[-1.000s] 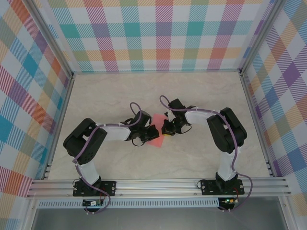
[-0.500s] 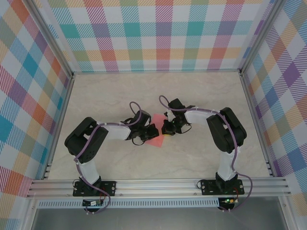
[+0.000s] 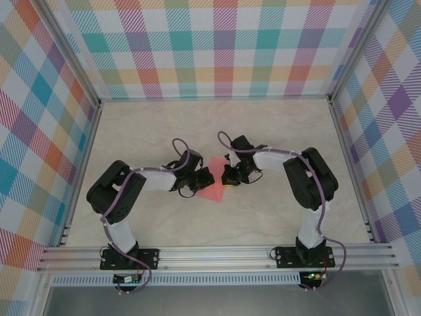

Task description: Fold a paper plane with a square sheet of paper (pick it up from the middle)

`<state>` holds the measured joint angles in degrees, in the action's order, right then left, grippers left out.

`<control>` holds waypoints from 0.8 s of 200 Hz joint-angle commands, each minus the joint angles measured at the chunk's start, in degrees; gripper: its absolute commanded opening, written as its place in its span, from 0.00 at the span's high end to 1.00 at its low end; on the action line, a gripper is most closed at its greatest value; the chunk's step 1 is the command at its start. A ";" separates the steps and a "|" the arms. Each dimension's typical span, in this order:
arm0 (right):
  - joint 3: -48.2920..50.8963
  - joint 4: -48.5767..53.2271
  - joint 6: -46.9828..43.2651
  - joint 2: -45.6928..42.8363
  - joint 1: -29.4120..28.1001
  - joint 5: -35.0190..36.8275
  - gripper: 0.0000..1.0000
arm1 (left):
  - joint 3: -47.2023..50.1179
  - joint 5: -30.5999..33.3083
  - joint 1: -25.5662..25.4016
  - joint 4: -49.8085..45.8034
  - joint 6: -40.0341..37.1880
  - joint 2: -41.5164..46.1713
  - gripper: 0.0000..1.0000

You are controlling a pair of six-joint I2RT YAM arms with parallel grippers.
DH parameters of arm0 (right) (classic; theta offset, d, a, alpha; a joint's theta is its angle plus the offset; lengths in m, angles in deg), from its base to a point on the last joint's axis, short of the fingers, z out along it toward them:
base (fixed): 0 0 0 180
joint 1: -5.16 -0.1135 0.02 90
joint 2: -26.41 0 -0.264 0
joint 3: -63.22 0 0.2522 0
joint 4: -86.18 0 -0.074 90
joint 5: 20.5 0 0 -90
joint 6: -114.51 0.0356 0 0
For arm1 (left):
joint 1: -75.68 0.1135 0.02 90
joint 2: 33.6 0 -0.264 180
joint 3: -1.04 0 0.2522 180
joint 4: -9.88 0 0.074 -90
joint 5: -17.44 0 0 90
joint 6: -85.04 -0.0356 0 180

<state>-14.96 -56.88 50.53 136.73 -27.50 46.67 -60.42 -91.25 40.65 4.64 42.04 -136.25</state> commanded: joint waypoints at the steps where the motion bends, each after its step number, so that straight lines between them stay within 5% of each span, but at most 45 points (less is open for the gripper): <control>1: 3.69 4.41 -1.92 6.57 -0.21 11.99 0.96 | 1.80 4.33 3.47 -0.86 -1.61 -1.41 0.92; 77: 3.80 4.66 -2.38 6.18 -0.03 12.49 0.96 | -1.09 2.11 9.08 -5.43 -6.49 1.80 0.92; 160: 3.71 4.66 -2.57 5.87 -0.03 11.72 0.96 | -1.65 -6.35 5.29 -1.09 -6.81 3.43 0.93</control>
<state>-14.96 -56.84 49.26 136.71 -27.50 46.84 -60.95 -95.71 47.41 2.89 36.07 -131.66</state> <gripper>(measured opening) 0.047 0.077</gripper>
